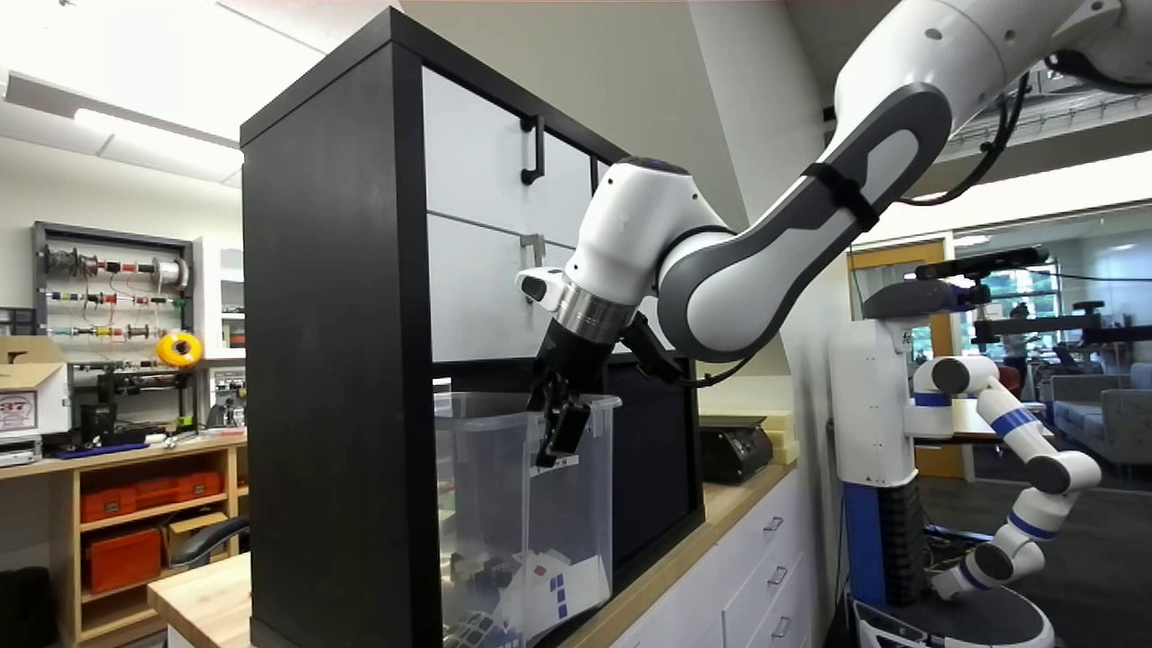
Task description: Pull out the clear storage container
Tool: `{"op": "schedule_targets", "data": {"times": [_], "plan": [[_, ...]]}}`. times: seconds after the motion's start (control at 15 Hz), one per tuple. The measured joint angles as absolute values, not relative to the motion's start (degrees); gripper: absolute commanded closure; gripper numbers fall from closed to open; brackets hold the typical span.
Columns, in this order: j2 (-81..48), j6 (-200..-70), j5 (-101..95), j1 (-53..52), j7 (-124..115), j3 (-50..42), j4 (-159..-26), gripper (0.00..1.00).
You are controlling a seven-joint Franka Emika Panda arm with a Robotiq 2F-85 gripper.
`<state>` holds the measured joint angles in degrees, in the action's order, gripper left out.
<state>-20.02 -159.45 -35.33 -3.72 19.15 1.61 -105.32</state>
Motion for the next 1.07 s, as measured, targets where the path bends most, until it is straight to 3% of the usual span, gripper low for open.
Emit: {"op": "schedule_targets", "data": {"times": [0.4, 0.93, 1.07], "plan": [[-21.54, -160.78, -35.38, -3.64, 21.55, 1.23, -104.24, 0.64], [-19.23, -162.2, -35.38, -3.44, 28.03, 1.24, -107.58, 0.72], [-17.2, -162.97, -35.37, -3.26, 28.84, 1.26, -110.68, 0.79]]}}
